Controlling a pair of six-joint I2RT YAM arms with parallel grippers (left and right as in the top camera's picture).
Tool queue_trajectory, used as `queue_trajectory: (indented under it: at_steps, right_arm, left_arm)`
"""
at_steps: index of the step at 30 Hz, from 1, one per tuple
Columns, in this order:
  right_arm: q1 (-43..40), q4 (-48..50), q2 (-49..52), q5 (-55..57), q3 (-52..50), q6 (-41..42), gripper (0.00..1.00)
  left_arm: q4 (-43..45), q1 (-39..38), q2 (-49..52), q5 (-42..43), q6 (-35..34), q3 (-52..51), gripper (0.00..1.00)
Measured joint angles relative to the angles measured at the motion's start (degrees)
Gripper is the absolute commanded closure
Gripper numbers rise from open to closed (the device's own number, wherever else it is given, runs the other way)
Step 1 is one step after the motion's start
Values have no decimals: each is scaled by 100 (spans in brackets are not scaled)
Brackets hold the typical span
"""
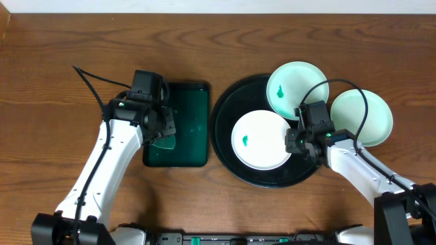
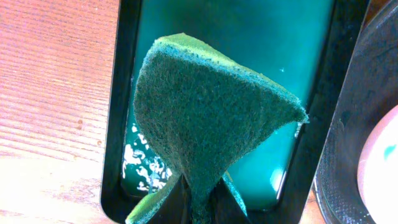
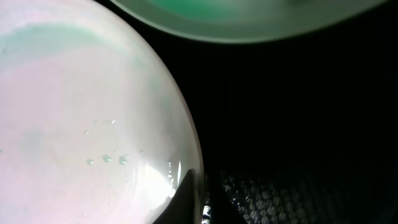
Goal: Clean dirty plates on tray and stack at the side
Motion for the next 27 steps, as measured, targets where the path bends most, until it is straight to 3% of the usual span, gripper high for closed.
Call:
queue_trajectory:
  at_steps: [2, 12, 16, 27]
  right_arm:
    - [2, 15, 0, -4, 0, -22, 62]
    - [0, 59, 0, -7, 0, -7, 54]
    - [0, 76, 0, -7, 0, -15, 44]
    - [2, 120, 0, -9, 0, -9, 38]
  left_arm:
    - [2, -2, 0, 0, 0, 0, 93]
    - [0, -2, 0, 0, -15, 0, 93]
    - [-4, -2, 0, 0, -17, 0, 93]
    - [44, -2, 0, 0, -17, 0, 92]
